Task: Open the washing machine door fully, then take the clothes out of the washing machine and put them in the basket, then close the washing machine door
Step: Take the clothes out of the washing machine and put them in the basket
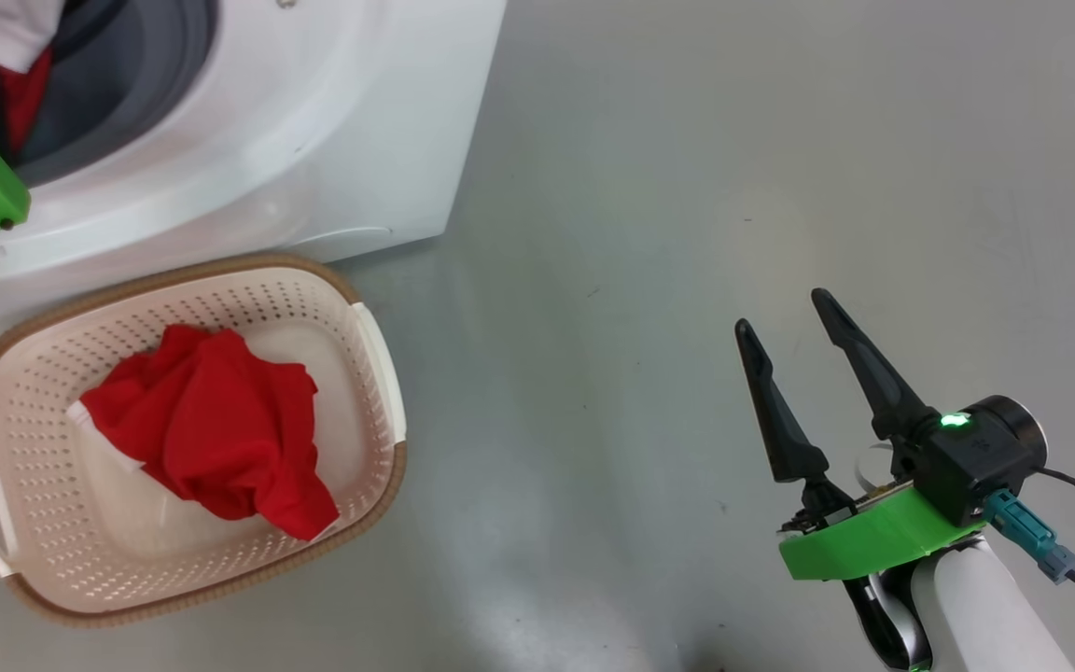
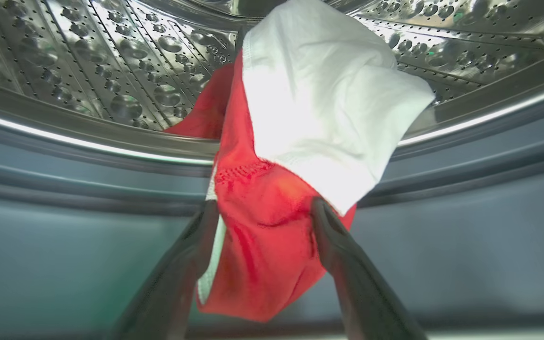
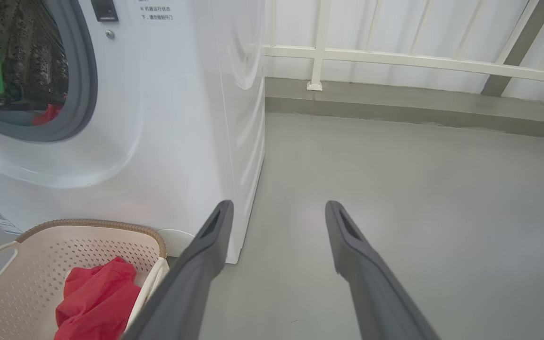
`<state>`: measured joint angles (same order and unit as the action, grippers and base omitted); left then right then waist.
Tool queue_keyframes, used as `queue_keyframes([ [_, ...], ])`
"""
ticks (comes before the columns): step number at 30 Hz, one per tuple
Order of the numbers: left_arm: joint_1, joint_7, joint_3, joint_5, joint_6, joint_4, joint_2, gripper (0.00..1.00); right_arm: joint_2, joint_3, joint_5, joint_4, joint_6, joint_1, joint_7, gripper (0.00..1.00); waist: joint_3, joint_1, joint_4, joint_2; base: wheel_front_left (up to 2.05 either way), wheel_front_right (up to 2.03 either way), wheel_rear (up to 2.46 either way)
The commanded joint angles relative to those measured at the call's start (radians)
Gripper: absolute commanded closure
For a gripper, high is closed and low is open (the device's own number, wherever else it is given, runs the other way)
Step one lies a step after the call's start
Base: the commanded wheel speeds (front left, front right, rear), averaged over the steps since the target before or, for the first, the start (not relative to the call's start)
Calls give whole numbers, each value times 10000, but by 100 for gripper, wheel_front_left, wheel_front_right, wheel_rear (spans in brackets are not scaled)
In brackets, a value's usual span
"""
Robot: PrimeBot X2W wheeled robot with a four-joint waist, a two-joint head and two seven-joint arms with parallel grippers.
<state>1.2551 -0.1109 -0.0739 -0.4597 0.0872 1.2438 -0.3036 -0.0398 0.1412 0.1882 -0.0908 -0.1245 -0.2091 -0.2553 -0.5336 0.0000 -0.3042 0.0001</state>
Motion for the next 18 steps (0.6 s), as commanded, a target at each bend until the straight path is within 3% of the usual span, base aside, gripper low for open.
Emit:
queue_keyframes([
  [1,131,113,68,9,-110,-124,-537,0,-104,211,103,180,-62,81,-65,0,-39,0,-78,-1,0,0,0],
  [8,28,267,-42,37,-190,78,-685,0,-104,322,185,133,-62,43,-65,0,-150,0,-311,-1,0,0,0],
  [9,20,305,-62,44,-189,94,-707,10,-104,331,189,131,-62,44,-65,0,-164,0,-336,-1,0,0,0],
  [10,22,367,-77,49,-208,105,-720,27,-104,331,193,128,-62,47,-65,0,-177,0,-352,-1,0,0,0],
  [13,65,530,-157,99,-276,130,-736,100,-104,310,212,126,-62,38,-65,0,-238,0,-362,-1,0,0,0],
  [18,137,630,-213,79,-249,168,-709,100,-104,284,243,140,-62,6,-65,0,-314,0,-327,-1,0,0,0],
])
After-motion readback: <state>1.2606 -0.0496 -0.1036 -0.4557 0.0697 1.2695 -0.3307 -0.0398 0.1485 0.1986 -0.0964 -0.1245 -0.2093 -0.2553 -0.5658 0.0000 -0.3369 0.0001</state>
